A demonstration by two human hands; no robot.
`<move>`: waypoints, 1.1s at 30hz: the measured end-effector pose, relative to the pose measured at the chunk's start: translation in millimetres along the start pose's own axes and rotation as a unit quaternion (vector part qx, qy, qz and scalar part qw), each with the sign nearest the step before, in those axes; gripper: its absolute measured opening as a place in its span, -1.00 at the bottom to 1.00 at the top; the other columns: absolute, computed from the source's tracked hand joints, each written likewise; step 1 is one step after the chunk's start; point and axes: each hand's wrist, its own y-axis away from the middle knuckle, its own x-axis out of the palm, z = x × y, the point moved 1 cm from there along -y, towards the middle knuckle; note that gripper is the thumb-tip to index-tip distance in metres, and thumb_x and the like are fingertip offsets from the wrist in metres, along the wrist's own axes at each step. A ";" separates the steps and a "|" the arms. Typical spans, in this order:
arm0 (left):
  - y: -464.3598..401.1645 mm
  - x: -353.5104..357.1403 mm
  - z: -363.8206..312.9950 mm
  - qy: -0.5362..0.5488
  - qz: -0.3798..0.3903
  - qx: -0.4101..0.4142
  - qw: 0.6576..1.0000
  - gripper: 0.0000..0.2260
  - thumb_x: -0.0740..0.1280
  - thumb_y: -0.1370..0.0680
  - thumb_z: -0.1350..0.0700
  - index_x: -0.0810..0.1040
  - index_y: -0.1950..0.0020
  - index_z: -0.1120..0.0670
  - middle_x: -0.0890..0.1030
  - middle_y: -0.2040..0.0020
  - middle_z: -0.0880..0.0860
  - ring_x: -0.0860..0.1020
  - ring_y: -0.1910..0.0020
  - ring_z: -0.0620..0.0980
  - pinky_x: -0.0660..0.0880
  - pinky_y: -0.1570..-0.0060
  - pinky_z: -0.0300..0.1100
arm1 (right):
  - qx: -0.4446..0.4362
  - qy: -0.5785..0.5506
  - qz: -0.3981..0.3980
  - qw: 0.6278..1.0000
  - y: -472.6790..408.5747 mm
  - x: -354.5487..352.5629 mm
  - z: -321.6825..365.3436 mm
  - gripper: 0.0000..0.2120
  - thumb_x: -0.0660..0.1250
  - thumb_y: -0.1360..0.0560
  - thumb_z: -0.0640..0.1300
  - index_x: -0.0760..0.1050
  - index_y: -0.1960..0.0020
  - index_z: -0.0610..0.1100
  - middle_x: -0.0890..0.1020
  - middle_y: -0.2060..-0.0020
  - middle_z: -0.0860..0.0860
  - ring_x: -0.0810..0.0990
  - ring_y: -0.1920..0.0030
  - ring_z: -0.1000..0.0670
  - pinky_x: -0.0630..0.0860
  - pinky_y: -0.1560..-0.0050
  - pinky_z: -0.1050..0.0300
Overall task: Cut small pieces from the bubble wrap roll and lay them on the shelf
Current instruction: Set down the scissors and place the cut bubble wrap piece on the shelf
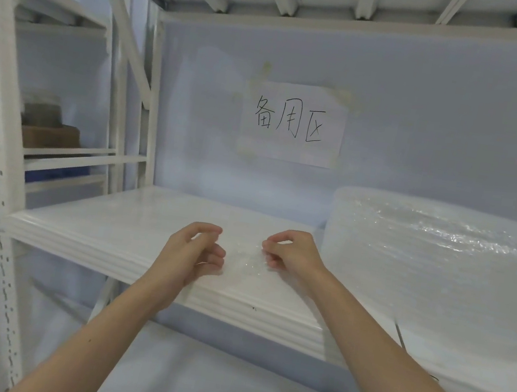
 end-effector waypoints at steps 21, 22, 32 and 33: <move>-1.0 -17.1 3.5 0.148 -0.046 -0.005 0.988 -0.88 0.28 -0.59 0.17 0.60 -0.01 0.15 0.56 0.37 0.09 0.53 0.44 -0.03 0.55 0.21 -0.16 | -0.027 0.143 -0.022 0.989 -6.0 20.7 -3.2 -0.87 0.47 -0.45 -0.20 0.59 0.13 -0.27 0.63 0.32 -0.11 0.48 0.50 -0.01 0.46 0.42 0.22; -0.7 -19.5 3.3 0.152 -0.051 -0.006 0.987 -0.88 0.28 -0.58 0.17 0.60 0.00 0.15 0.56 0.38 0.08 0.53 0.45 -0.04 0.56 0.26 -0.18 | -0.034 0.159 -0.023 0.986 -6.3 21.6 -3.3 -0.87 0.46 -0.45 -0.18 0.60 0.13 -0.26 0.63 0.27 -0.10 0.49 0.47 0.00 0.43 0.42 0.24; 4.5 -28.3 1.3 0.150 -0.069 -0.010 0.986 -0.87 0.25 -0.59 0.20 0.59 -0.02 0.17 0.55 0.39 0.07 0.53 0.47 -0.05 0.57 0.40 -0.24 | -0.028 0.174 -0.032 0.984 -7.7 24.9 -3.7 -0.82 0.46 -0.46 -0.19 0.63 0.13 -0.34 0.62 0.32 -0.13 0.49 0.46 0.00 0.49 0.32 0.15; 5.1 -27.9 1.1 0.149 -0.070 -0.010 0.986 -0.87 0.25 -0.59 0.20 0.59 -0.02 0.16 0.55 0.39 0.07 0.53 0.47 -0.05 0.57 0.40 -0.24 | -0.025 0.168 -0.031 0.985 -6.8 24.0 -3.5 -0.81 0.46 -0.47 -0.19 0.63 0.12 -0.35 0.62 0.35 -0.14 0.49 0.48 -0.01 0.49 0.35 0.15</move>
